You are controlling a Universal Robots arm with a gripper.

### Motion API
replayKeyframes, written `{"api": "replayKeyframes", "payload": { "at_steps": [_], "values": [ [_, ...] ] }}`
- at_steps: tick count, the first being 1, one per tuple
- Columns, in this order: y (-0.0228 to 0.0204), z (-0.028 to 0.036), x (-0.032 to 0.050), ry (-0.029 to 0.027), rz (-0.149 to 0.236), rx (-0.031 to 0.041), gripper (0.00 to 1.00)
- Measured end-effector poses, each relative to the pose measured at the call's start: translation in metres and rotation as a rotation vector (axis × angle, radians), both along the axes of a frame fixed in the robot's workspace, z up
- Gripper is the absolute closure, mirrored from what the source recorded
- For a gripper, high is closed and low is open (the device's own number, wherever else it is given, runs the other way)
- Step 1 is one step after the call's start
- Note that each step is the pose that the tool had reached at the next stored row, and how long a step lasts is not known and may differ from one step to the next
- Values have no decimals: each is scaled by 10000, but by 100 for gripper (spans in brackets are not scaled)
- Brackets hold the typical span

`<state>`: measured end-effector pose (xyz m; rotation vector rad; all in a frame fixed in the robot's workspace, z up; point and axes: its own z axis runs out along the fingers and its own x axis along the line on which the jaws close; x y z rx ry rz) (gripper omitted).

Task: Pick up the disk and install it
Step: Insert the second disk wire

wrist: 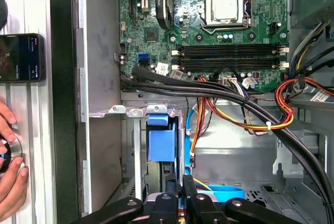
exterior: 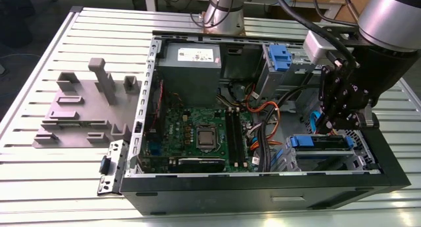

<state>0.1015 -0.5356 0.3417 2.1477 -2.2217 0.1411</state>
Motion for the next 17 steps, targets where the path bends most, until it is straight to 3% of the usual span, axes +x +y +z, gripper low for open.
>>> {"api": "replayKeyframes", "payload": {
  "at_steps": [5, 9, 17],
  "values": [
    [-5, -2, 0, -12, 1, 14, 84],
    [-31, -10, -8, -55, 0, 248, 84],
    [-148, -26, -11, -183, 1, 357, 84]
  ]
}}
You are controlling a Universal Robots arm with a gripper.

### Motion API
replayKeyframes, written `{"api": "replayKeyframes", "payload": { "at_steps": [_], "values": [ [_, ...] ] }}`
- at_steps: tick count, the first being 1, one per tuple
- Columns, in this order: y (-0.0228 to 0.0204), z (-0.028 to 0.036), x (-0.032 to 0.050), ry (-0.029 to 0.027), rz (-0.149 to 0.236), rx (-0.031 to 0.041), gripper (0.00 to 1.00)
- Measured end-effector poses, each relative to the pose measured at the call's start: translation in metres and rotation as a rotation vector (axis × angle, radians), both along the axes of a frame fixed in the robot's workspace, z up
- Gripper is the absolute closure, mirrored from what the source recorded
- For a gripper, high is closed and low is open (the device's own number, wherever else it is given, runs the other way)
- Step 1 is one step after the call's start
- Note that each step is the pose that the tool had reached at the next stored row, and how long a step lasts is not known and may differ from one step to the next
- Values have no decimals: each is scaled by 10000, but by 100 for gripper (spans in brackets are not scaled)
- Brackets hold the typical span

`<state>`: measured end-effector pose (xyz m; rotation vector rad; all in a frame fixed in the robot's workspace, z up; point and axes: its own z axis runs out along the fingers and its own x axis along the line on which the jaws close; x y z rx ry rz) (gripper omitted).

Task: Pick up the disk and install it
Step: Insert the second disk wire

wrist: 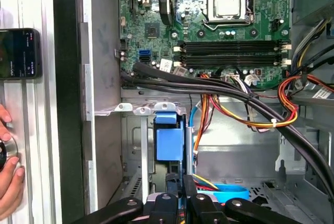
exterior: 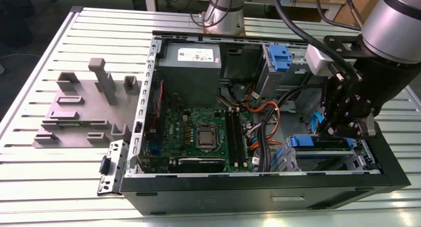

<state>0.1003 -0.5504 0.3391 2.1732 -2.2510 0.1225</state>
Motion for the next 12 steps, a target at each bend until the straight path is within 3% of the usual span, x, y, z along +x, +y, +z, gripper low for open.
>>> {"api": "replayKeyframes", "payload": {
  "at_steps": [7, 12],
  "values": [
    [-20, -18, 0, -40, 0, 184, 84],
    [-20, -26, 0, -41, -7, 215, 84]
  ]
}}
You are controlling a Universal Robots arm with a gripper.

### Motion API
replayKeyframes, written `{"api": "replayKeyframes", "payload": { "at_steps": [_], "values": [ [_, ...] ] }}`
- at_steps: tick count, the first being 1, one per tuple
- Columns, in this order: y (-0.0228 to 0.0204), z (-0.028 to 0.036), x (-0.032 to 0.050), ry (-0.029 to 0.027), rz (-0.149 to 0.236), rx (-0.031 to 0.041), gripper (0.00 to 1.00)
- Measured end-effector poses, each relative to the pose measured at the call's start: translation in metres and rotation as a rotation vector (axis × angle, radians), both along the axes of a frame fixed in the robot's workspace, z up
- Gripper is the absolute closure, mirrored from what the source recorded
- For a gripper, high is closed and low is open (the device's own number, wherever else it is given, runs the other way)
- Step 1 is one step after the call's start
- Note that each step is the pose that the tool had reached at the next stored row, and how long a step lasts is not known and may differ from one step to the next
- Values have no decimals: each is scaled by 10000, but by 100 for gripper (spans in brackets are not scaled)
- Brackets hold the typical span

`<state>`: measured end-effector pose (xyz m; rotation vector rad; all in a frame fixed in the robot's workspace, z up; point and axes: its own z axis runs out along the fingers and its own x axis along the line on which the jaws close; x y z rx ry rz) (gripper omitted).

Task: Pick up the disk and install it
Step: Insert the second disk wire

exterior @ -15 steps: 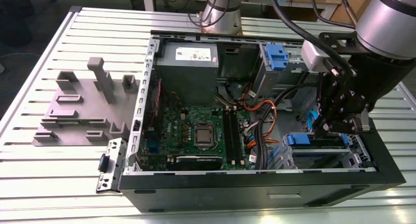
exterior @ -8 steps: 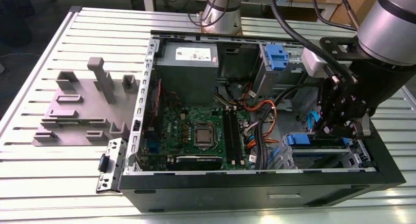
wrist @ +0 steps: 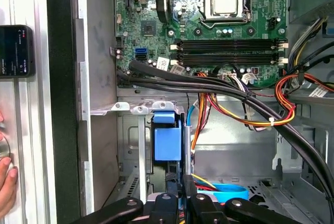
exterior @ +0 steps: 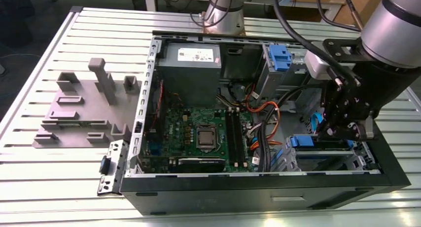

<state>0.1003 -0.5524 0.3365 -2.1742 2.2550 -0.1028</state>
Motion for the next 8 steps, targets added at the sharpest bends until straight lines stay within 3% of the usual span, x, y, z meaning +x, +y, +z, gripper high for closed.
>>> {"api": "replayKeyframes", "payload": {
  "at_steps": [4, 8],
  "values": [
    [-1, -9, 0, 0, -58, 2, 84],
    [-1, -16, 0, -5, -59, 89, 84]
  ]
}}
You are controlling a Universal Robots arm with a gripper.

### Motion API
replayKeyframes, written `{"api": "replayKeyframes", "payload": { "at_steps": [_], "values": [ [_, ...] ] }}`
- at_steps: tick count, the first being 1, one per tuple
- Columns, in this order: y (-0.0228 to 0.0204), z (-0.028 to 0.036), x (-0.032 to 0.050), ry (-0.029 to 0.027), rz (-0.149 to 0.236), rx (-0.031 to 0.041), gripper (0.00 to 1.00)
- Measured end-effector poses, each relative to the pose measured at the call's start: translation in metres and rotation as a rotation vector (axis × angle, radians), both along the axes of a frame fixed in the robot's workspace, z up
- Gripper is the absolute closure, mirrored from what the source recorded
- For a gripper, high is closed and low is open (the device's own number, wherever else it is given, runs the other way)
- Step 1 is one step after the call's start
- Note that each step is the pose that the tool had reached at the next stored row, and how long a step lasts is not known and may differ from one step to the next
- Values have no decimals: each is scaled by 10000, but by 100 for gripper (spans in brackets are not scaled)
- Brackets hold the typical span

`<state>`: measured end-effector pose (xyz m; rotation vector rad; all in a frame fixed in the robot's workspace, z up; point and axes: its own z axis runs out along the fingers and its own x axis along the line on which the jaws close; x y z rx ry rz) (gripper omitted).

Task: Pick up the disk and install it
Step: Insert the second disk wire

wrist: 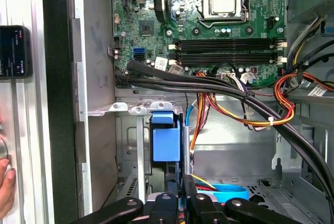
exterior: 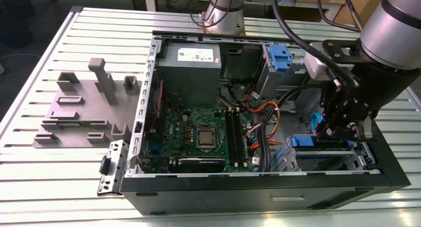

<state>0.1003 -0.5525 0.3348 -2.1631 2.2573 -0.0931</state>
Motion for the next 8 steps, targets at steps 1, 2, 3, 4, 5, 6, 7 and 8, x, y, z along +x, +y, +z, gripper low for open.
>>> {"api": "replayKeyframes", "payload": {
  "at_steps": [1, 2, 3, 4, 5, 6, 7, 8],
  "values": [
    [0, 0, 1, -8, 1, 18, 84],
    [1, -1, 1, -20, 1, 30, 84],
    [0, -2, 1, -26, 2, 31, 84],
    [0, -3, 0, -29, 1, 32, 84],
    [-1, -3, 0, -30, 0, 32, 84],
    [-1, -4, 0, -31, 0, 32, 84],
    [-2, -5, 0, -32, 1, 31, 84],
    [-3, -6, 0, -34, 3, 31, 84]
  ]
}}
